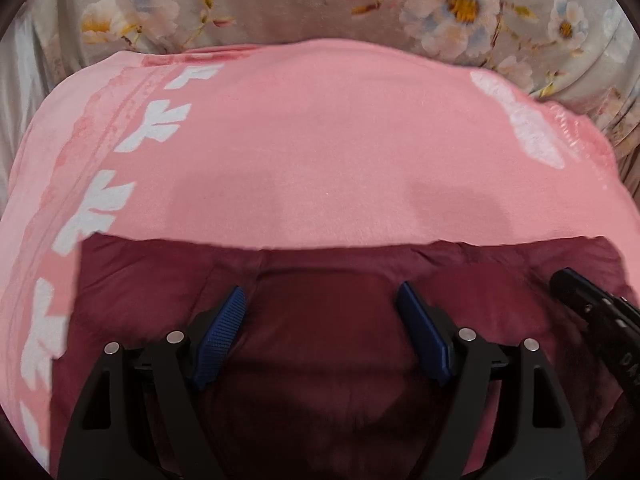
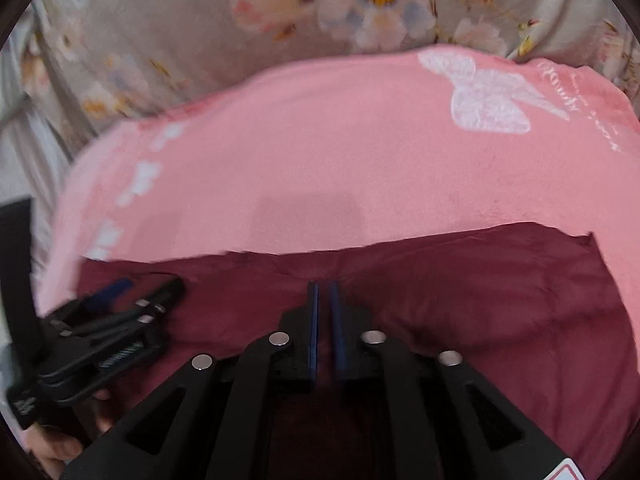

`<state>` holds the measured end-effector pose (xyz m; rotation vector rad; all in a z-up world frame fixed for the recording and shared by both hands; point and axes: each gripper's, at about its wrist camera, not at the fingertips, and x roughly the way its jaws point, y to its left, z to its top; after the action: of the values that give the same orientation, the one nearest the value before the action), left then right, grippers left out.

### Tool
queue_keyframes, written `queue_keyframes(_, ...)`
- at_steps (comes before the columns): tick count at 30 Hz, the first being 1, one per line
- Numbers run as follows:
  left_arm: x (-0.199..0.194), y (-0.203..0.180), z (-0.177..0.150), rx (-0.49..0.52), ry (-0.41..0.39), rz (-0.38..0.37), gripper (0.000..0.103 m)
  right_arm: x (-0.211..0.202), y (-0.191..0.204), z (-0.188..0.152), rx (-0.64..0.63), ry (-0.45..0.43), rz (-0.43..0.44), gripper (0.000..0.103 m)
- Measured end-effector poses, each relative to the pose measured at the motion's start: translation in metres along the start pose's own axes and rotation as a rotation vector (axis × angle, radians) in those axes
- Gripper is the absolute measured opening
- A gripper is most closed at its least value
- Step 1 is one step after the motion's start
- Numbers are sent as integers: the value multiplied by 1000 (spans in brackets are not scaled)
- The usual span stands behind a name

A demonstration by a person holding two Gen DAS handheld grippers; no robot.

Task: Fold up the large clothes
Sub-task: 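Press the folded jacket flat with both tools, then open them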

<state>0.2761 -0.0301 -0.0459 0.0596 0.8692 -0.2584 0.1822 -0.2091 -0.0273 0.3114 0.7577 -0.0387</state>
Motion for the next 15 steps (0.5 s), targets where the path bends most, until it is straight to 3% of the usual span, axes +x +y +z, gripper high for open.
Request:
queue_keyframes(5, -60, 6, -27, -20, -24, -27, 80, -37, 44, -35, -82, 0, -16, 11)
queue_keyframes(10, -59, 2, -64, -28, 23, 4, 80, -18, 51, -69, -59, 67, -27, 11)
queue_keyframes(15, -51, 2, -81, -14, -6, 43, 81, -11, 45, -84, -59, 54, -57, 0)
